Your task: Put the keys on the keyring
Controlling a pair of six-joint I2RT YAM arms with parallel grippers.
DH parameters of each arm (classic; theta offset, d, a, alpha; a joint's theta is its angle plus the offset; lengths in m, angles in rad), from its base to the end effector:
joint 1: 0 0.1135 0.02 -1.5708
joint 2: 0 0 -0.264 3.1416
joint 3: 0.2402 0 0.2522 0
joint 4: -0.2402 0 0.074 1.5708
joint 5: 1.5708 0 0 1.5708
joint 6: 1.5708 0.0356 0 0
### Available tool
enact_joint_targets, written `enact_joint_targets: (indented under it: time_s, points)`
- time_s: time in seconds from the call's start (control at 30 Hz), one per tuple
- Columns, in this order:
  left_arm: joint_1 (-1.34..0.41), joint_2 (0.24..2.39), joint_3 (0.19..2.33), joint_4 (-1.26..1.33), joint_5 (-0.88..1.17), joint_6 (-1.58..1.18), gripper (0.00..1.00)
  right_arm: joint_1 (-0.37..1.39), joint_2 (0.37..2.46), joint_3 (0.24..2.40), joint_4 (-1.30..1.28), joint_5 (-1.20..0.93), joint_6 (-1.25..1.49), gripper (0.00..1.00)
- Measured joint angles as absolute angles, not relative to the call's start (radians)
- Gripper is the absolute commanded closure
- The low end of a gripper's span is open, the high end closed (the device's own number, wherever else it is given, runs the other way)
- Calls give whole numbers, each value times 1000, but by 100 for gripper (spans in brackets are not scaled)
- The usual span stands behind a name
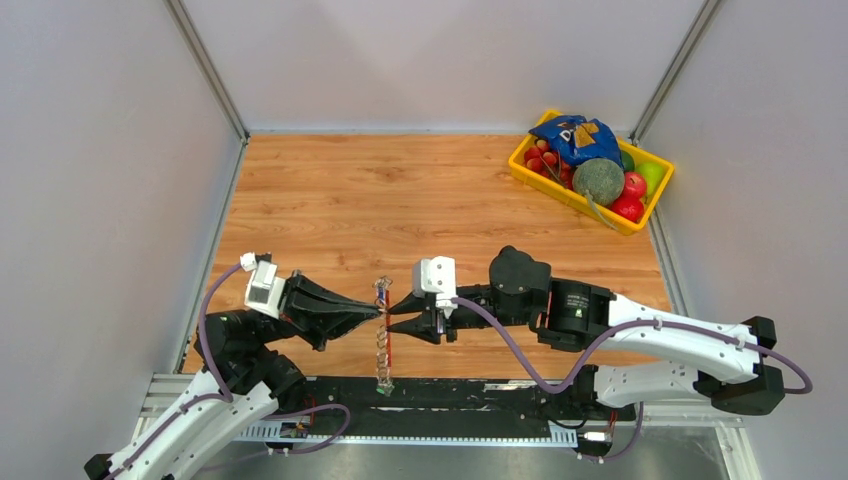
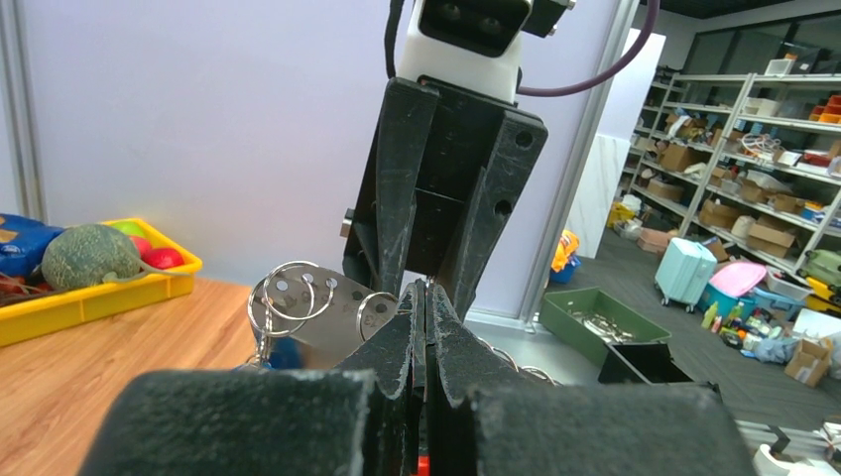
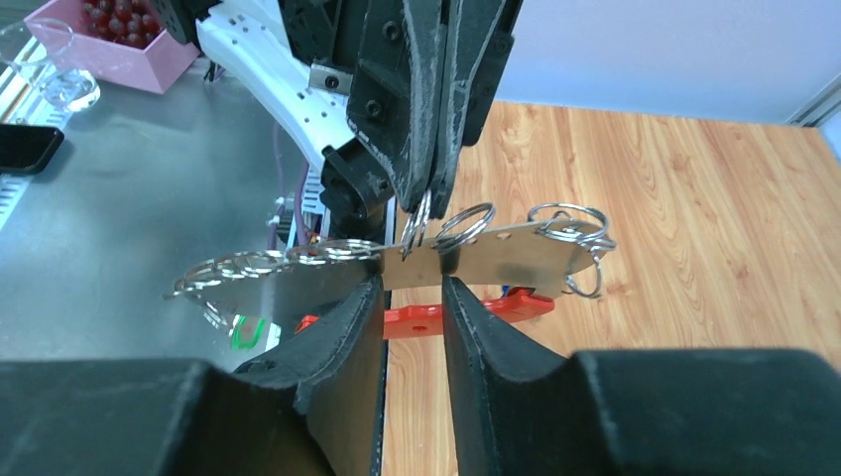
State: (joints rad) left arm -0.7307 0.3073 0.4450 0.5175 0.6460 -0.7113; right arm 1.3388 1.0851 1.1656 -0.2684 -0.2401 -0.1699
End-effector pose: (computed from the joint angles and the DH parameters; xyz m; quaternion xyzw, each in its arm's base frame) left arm 0.0482 -0.0720 0.3488 0.2888 0.4163 -0.6669 0.5463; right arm 0.0476 0.2382 0.4062 -0.5794 0.5050 0.4262 0.4771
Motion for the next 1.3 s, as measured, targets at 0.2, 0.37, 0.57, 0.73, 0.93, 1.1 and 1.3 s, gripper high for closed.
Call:
enact_joint_targets:
  time_s: [0.2,0.37,0.57,0.73,0.93,1.1,1.3]
  points:
    - [-731,302,438,530,646,-715,100,1339,1085,1181,-240,-229,-166,69]
    - [-731,297,433,544,646,-718,100,1339,1085,1182,-226,-228,-162,70]
    - [-731,295,433,544,646,-717,100,1345,1085,1182,-223,-229,-162,71]
    - [-731,287,433,536,643,-712,100,1357,1085,1182,-222,-229,-162,71]
    - [-731,283,433,529,642,-709,100,1365,1085,1183,-221,-226,-162,72]
    - [-731,283,433,514,640,-707,100,1375,1085,1193,-218,-225,-158,73]
    - [-732,282,433,513,639,-708,100,1379,1085,1201,-216,-213,-154,86]
